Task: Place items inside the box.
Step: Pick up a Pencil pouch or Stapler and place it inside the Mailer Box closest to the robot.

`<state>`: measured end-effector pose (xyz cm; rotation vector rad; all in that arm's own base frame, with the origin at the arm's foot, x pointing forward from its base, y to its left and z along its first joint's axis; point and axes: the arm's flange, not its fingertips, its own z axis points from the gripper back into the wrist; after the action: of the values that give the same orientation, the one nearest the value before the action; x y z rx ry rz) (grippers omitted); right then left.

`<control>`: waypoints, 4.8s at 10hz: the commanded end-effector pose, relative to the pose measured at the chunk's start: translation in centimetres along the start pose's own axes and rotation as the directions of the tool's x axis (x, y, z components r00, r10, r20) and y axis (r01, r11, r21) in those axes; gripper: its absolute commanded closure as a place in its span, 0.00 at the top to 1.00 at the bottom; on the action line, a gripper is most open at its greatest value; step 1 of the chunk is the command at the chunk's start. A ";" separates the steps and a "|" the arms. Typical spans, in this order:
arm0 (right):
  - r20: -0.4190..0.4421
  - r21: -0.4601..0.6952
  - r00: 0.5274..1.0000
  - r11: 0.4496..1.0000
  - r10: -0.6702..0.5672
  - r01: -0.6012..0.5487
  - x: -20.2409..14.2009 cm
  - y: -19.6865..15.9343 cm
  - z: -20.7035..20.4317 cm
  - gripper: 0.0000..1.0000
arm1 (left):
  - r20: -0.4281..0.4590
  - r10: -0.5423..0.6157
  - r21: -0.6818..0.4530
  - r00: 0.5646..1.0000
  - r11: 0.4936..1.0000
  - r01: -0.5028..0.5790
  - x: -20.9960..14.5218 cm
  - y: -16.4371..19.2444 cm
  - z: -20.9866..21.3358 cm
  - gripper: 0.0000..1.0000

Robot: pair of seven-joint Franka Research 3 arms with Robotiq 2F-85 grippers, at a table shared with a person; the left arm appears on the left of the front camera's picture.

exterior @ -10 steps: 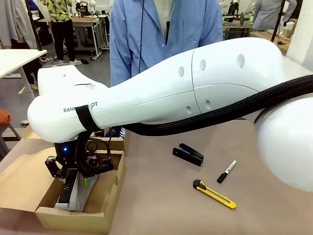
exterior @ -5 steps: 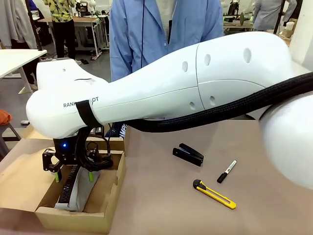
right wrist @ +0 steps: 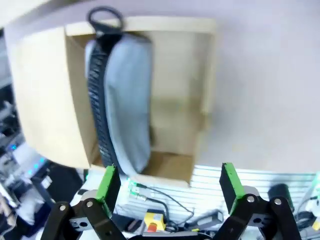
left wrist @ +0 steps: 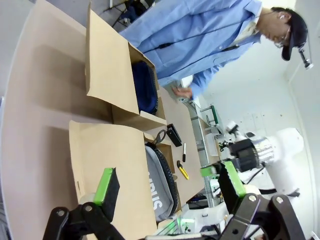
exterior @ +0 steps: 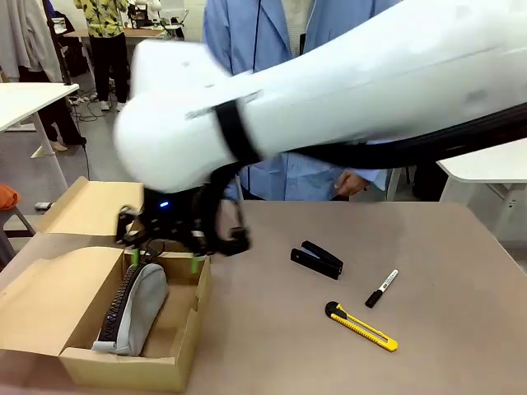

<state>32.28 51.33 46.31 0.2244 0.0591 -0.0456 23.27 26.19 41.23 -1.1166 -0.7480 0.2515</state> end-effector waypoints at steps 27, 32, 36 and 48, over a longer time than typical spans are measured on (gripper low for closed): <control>0.223 0.825 0.975 0.534 -0.002 -0.187 -10.1 -55.7 1.4 1.00 | 0.013 -0.017 -0.015 1.000 1.000 0.018 0.0 -0.1 -0.1 1.00; 0.322 0.869 0.940 0.429 -0.109 -0.248 -1.8 -65.4 6.7 1.00 | 0.013 -0.017 -0.015 1.000 1.000 0.018 0.0 -0.1 -0.1 1.00; 0.322 0.869 0.940 0.429 -0.109 -0.248 -1.8 -65.4 6.7 1.00 | 0.013 -0.017 -0.015 1.000 1.000 0.018 0.0 -0.1 -0.1 1.00; 0.332 0.859 0.938 0.441 -0.095 -0.260 -1.8 -65.7 6.4 1.00 | 0.013 -0.017 -0.015 1.000 1.000 0.018 0.0 -0.1 -0.1 1.00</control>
<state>27.41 -13.98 38.09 1.3286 -0.3469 -0.0087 23.25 26.20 41.25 -1.1154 -0.7493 0.2512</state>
